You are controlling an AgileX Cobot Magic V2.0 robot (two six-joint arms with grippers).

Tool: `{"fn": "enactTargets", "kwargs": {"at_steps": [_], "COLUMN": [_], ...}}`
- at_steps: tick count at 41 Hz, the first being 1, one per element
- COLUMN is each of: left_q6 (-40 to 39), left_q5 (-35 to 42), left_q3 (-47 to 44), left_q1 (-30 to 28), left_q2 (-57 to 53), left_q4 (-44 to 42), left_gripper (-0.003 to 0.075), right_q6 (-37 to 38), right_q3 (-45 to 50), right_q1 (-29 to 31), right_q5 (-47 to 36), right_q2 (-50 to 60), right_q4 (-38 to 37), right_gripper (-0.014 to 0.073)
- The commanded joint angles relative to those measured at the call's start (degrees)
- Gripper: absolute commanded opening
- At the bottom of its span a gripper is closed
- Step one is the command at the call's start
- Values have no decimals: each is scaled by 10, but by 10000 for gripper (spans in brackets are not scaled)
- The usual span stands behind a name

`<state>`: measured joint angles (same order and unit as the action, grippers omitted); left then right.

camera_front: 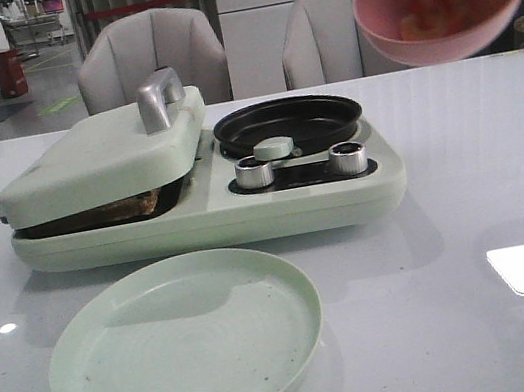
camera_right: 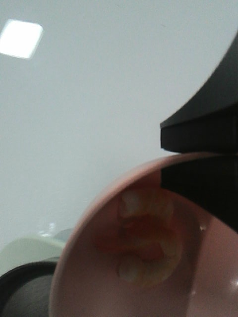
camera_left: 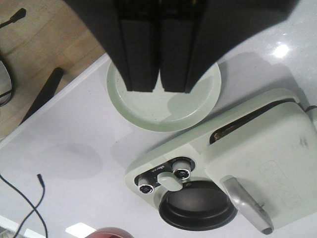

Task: Make breakfast with bread and shrimp
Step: 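Lift the pink bowl and carry it over the black frying pan, then tilt the pink bowl to pour the shrimp into the frying pan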

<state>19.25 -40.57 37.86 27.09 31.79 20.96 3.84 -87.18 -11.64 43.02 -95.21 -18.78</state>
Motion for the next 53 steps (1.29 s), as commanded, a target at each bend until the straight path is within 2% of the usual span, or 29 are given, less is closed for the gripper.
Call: {"fn": "enactTargets", "kwargs": {"at_steps": [1,7,15,24,30,53], "left_q6": [-5,-5,-5,-5,-5,-5], "left_q5": [38,38,38,38,38,38], "left_q3": [15,15,15,15,15,15], "left_q1": [4,4,4,4,4,4], "left_q2": [3,3,3,3,3,3], "left_q4": [11,11,11,9,-3,-6], "left_gripper": [102,102,102,102,102,101], "right_q6": [95,190,265,359,370,326], "right_q3": [-71,-145,-195,-204,-204,-208], "right_q1": [-50,-120,-179,-233,-253,-259], "right_q5": [-20,14,49,127,162,224], "right_q2": [0,-60,-133,-198,-234,-239], "right_q4": [-160,-341,-515,-743,-850,-850], "right_gripper": [45,45,45,45,45,45]}}
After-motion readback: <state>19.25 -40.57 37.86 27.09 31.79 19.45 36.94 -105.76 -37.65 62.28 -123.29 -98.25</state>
